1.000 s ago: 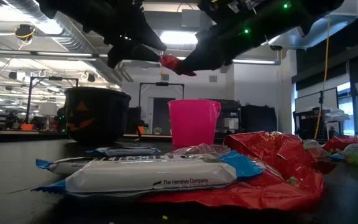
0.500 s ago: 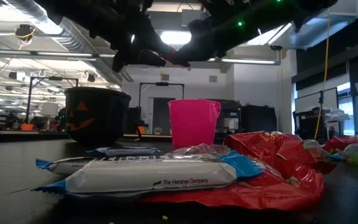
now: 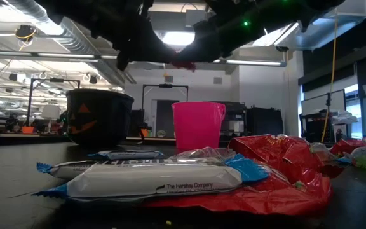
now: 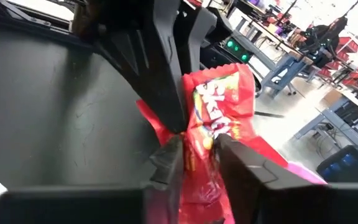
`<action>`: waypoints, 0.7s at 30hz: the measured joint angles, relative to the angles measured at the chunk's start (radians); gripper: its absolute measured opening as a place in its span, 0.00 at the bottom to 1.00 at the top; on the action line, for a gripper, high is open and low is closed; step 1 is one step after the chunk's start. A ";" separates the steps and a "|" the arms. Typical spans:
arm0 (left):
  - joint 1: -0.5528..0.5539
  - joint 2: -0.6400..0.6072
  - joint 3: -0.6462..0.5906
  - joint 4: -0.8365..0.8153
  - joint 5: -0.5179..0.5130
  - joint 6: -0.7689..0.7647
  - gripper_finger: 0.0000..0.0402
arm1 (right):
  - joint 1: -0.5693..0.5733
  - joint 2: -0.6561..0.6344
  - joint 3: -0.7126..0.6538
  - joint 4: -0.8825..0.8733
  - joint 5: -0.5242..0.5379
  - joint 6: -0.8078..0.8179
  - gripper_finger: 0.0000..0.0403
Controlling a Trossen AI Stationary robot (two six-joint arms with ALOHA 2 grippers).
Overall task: Organize candy in baskets
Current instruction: Put the red candy into the orange bucket
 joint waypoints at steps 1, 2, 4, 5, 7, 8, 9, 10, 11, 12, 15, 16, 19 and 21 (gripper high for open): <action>-0.001 -0.003 0.000 -0.007 -0.001 0.006 0.04 | 0.001 0.000 0.000 0.001 -0.002 0.000 0.30; -0.002 -0.008 0.000 -0.016 0.000 0.008 0.02 | 0.001 0.000 0.000 0.000 -0.002 0.001 0.34; -0.002 -0.027 0.000 -0.041 0.000 0.007 0.02 | 0.001 0.000 0.000 0.000 -0.002 0.005 0.41; -0.002 -0.039 0.000 -0.059 0.000 0.007 0.02 | 0.001 0.000 0.001 0.001 -0.002 0.005 0.45; -0.002 -0.068 0.000 -0.107 0.000 0.007 0.03 | 0.001 0.000 0.001 0.001 -0.002 0.005 0.51; -0.004 -0.087 0.000 -0.137 0.000 0.006 0.03 | 0.004 -0.001 0.001 0.000 -0.001 0.006 0.54; -0.008 -0.109 0.000 -0.175 0.000 0.003 0.03 | 0.009 -0.006 0.001 -0.009 -0.001 0.006 0.57; -0.013 -0.135 0.000 -0.216 0.000 0.003 0.03 | 0.010 -0.012 0.000 -0.015 0.001 0.006 0.59; -0.021 -0.159 0.000 -0.251 0.002 0.003 0.02 | 0.014 -0.016 0.000 -0.007 0.002 0.007 0.60; -0.030 -0.186 0.000 -0.289 0.010 0.002 0.01 | 0.018 -0.023 0.001 -0.009 0.003 0.008 0.61; -0.064 -0.268 0.000 -0.396 0.078 0.001 0.01 | 0.029 -0.037 0.001 -0.018 0.020 0.007 0.63; -0.080 -0.296 0.000 -0.430 0.109 0.001 0.01 | 0.029 -0.045 0.001 -0.033 0.021 0.005 0.63; -0.144 -0.366 0.000 -0.502 0.197 0.000 0.01 | 0.028 -0.051 0.000 -0.056 0.022 0.013 0.62; -0.195 -0.398 0.000 -0.536 0.225 -0.031 0.01 | 0.027 -0.051 0.000 -0.074 0.024 0.014 0.61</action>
